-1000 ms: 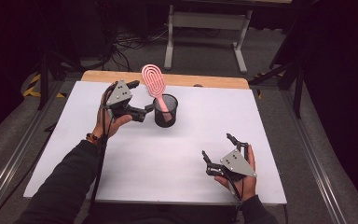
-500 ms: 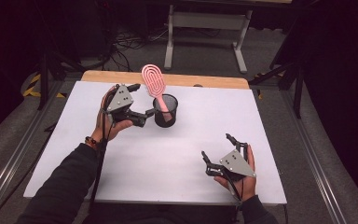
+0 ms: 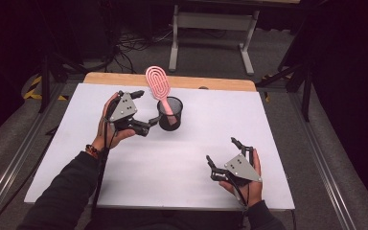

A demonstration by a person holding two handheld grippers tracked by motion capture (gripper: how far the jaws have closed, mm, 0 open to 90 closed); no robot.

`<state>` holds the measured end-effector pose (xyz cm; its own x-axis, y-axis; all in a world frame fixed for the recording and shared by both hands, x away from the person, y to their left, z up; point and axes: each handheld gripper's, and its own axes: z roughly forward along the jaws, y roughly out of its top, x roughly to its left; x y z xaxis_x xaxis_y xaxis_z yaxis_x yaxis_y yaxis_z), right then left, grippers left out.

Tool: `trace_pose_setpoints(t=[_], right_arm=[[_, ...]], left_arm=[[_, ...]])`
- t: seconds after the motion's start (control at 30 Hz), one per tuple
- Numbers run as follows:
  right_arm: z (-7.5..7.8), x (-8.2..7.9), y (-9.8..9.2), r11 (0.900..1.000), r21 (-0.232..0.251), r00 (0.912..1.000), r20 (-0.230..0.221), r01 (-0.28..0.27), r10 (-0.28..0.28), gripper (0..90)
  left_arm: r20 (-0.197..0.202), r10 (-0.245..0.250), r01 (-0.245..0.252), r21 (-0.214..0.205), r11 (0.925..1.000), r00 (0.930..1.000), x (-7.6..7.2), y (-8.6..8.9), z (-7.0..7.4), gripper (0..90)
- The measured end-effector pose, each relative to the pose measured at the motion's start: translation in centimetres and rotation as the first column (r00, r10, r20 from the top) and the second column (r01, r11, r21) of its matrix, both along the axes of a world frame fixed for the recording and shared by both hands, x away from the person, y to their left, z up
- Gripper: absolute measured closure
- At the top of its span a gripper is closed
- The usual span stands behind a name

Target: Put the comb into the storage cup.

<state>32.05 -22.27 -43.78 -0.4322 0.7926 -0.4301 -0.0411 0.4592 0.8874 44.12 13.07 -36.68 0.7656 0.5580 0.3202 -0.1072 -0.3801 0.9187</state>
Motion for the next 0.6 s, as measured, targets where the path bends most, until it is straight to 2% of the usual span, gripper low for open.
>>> trace_pose_setpoints(t=[0.23,0.3,0.6], right_arm=[[0.0,0.0,0.0,1.0,0.005,1.0,0.001,0.003,-0.003,6.0],[0.0,0.0,-0.1,0.9999,0.011,1.0,0.001,0.003,-0.003,6.1],[-0.1,0.0,0.1,1.0,-0.002,1.0,0.002,-0.001,0.001,6.1]], left_arm=[[0.009,0.002,-0.002,0.033,0.9994,1.0,-0.6,0.1,-0.3,4.1],[0.008,-0.003,0.003,0.022,0.9997,1.0,-0.9,0.1,-0.4,4.3],[0.012,-0.017,0.017,0.019,0.9997,0.9998,-1.7,0.5,-0.7,4.7]])
